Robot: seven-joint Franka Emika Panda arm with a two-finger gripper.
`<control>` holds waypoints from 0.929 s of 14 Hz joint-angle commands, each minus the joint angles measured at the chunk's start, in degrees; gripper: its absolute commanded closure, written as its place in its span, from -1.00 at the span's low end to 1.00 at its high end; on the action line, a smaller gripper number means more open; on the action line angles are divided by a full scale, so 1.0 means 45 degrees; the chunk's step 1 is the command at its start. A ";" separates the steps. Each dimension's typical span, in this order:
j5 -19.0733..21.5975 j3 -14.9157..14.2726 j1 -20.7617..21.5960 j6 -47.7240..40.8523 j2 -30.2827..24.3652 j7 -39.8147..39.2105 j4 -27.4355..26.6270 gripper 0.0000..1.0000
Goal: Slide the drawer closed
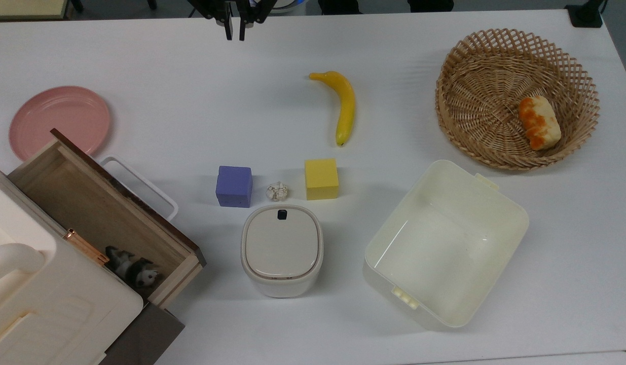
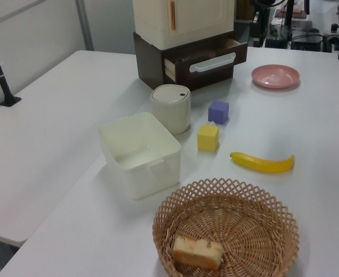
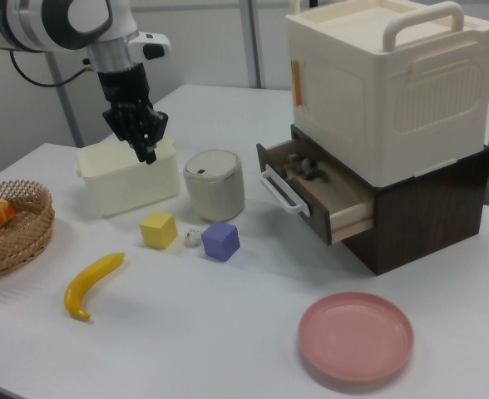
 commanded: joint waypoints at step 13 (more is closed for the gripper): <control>0.0286 -0.0057 -0.0355 0.0707 0.1378 0.1752 0.0290 1.00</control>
